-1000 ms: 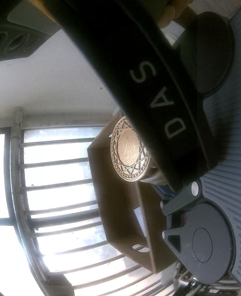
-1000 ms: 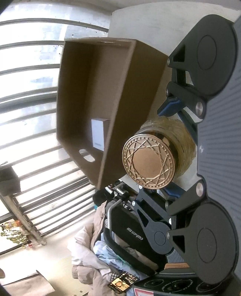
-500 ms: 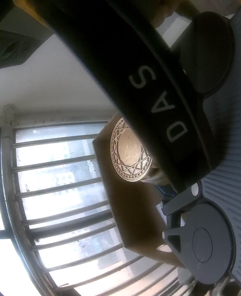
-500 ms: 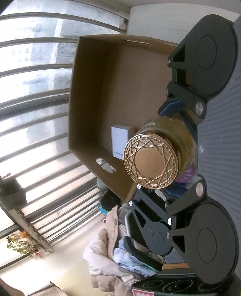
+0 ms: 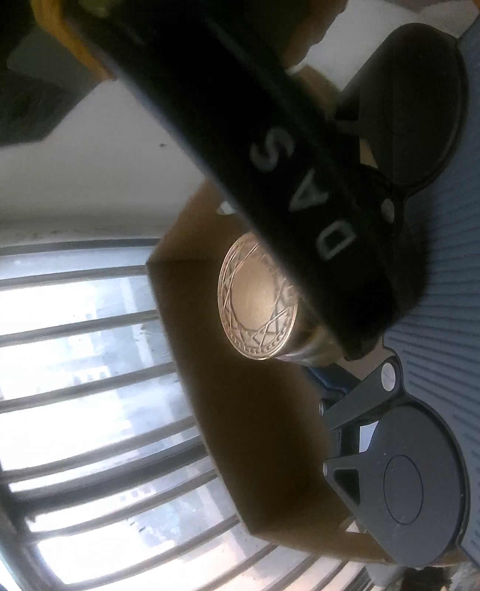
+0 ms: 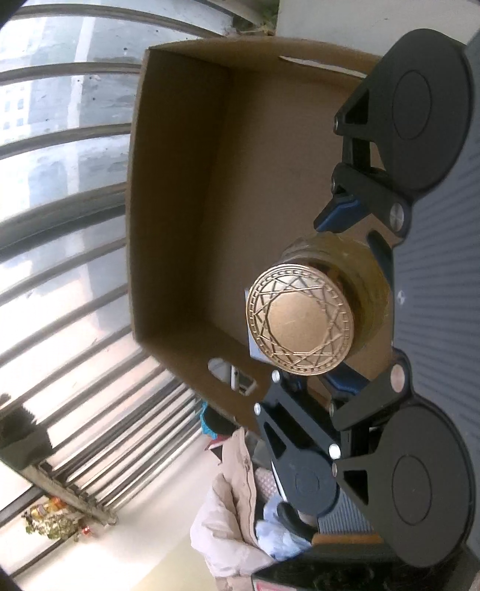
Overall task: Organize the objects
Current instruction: 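Lower the jar into the cardboard box and open the right gripper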
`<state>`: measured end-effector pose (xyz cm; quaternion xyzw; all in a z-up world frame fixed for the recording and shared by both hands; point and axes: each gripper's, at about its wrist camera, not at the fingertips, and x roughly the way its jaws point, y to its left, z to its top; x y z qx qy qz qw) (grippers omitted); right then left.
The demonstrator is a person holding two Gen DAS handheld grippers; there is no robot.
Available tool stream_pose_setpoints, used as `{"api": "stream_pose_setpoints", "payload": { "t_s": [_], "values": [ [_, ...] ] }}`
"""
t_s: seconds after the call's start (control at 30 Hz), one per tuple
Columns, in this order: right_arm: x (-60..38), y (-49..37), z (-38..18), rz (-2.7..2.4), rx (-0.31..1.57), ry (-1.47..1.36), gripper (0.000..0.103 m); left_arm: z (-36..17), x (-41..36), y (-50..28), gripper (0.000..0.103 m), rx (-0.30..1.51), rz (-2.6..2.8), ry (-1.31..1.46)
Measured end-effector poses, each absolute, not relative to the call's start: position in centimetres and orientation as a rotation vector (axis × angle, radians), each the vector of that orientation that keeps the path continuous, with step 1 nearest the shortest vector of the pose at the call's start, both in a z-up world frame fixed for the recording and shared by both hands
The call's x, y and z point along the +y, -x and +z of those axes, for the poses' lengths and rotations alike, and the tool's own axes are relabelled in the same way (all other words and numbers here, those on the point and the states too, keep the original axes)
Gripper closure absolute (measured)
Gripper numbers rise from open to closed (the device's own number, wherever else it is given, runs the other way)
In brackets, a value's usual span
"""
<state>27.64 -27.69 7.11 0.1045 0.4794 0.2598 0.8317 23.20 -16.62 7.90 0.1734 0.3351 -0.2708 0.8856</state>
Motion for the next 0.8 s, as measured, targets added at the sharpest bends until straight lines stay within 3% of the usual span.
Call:
{"api": "stream_pose_setpoints", "payload": {
  "t_s": [0.37,0.8],
  "values": [
    [-26.9,-33.1,2.8,0.481,1.094,-0.149,0.025,7.2,-18.2,-27.2,0.026,0.725,-0.602,-0.437],
    [-25.7,-33.8,0.2,0.445,1.173,-0.041,0.025,6.7,-19.2,-29.2,0.024,0.842,-0.659,-0.368]
  ]
}}
